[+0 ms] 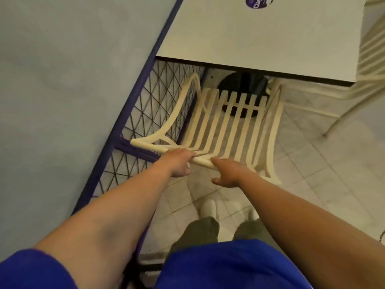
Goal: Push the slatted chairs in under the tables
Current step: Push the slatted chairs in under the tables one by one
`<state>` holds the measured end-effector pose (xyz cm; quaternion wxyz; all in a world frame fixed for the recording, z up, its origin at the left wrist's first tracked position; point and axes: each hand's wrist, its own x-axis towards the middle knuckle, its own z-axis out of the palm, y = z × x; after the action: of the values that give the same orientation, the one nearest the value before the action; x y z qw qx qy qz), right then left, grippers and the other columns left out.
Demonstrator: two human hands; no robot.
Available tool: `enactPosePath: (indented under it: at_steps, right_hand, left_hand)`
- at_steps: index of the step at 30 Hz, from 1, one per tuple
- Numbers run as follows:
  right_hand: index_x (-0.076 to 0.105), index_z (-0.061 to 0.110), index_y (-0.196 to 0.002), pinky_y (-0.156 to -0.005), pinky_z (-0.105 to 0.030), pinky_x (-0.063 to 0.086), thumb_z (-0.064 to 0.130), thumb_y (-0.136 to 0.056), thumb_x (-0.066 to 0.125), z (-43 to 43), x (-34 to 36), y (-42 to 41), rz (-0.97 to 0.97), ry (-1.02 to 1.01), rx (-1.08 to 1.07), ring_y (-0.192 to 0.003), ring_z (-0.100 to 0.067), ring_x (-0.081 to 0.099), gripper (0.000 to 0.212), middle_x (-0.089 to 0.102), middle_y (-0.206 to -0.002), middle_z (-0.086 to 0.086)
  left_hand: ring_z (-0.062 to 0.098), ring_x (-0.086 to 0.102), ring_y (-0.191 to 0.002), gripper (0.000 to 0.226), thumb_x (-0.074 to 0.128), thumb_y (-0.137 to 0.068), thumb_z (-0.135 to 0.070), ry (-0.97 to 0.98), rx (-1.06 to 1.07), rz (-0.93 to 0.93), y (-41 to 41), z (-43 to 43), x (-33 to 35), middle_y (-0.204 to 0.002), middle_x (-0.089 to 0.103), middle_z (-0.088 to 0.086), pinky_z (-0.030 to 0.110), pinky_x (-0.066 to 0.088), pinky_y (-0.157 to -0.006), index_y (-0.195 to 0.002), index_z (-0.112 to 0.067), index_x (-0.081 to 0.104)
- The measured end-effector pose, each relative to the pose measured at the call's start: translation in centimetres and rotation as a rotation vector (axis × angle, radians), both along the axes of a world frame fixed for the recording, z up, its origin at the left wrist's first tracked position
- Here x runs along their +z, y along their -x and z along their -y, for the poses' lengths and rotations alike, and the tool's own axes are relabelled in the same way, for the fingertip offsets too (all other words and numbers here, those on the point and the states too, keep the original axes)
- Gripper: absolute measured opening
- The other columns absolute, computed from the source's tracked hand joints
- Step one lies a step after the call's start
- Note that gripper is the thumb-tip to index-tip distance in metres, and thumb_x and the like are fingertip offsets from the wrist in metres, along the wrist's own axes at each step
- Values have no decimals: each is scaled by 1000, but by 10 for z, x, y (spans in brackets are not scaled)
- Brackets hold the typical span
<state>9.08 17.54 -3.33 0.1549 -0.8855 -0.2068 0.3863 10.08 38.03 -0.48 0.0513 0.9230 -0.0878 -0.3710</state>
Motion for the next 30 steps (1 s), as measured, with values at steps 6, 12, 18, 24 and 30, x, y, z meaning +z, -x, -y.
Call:
enactPosePath:
  at_steps: [6, 12, 18, 24, 30]
  right_hand:
    - [43, 37, -139, -83, -40, 52, 22, -91, 58, 2, -17, -6, -47, 107, -100, -97, -22, 58, 53, 60, -118, 0]
    - [39, 38, -146, -86, -36, 50, 12, -87, 59, 4, -23, -11, -99, 166, -123, -95, -20, 54, 67, 57, -120, -3]
    - [36, 36, -151, -90, -34, 49, 9, -88, 62, 0, -29, -11, -104, 144, -163, -99, -20, 54, 73, 54, -122, -3]
    - [42, 30, -147, -92, -38, 51, 8, -88, 63, -10, -25, -16, -98, 114, -119, -102, -24, 58, 67, 56, -121, -7]
    - [42, 28, -147, -91, -37, 49, 8, -87, 63, -25, -24, -32, -98, 79, -108, -105, -25, 57, 66, 55, -122, -8]
  left_hand:
    - [21, 53, -117, 58, 62, -90, -22, 16, -176, -94, -31, -29, -30, -134, 56, -8, 47, 46, -97, -140, -47, 47]
    - [21, 57, -109, 80, 55, -89, -7, -38, -269, -181, -50, -41, -50, -133, 56, -6, 46, 51, -90, -144, -61, 32]
    - [22, 57, -99, 92, 52, -88, 2, -67, -293, -208, -51, -42, -59, -131, 54, -3, 45, 54, -85, -146, -64, 24]
    - [21, 57, -103, 92, 53, -88, 1, -59, -292, -199, -56, -56, -65, -131, 54, -5, 44, 54, -87, -145, -65, 24]
    - [18, 57, -103, 92, 53, -90, 1, -65, -267, -178, -68, -75, -66, -128, 54, -6, 43, 54, -87, -142, -69, 23]
